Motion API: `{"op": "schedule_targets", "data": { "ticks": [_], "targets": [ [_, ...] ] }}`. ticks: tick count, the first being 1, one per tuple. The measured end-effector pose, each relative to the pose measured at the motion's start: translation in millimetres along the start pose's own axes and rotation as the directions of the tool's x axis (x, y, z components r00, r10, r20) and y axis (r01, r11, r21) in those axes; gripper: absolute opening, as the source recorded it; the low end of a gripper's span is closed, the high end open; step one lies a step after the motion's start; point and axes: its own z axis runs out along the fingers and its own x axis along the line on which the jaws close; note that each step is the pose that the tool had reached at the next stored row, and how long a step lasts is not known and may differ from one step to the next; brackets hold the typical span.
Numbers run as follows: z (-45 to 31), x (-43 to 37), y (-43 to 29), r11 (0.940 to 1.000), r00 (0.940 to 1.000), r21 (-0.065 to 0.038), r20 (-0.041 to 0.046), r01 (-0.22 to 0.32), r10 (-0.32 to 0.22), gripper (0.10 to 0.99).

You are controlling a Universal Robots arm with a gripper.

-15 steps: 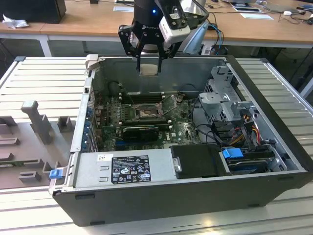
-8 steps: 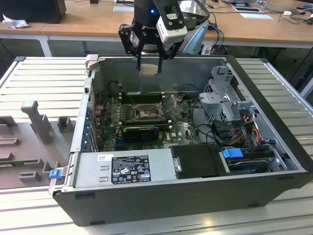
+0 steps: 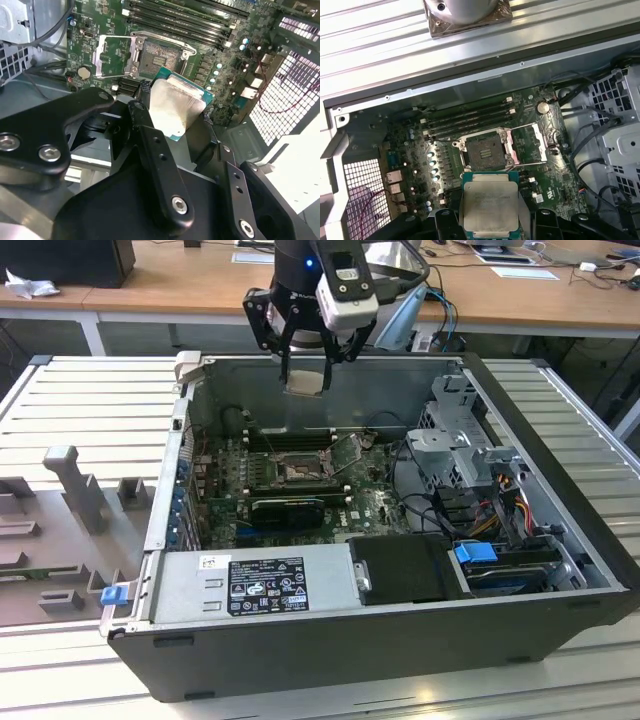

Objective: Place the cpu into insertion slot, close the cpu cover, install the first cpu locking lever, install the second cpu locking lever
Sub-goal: 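Place the cpu into insertion slot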

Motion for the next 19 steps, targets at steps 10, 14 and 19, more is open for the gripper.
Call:
{"op": "schedule_targets", "data": {
  "ticks": [10,14,19],
  "targets": [
    [0.1,0.0,0.0,0.9977,0.9976,-0.002,0.0061,-0.068,0.068,0.529],
    [0.1,0.0,0.0,0.9962,0.9962,-0.002,0.0078,-0.087,0.087,0.529],
    [0.1,0.0,0.0,0.9927,0.9926,-0.003,0.0107,-0.121,0.121,0.529]
  ]
}}
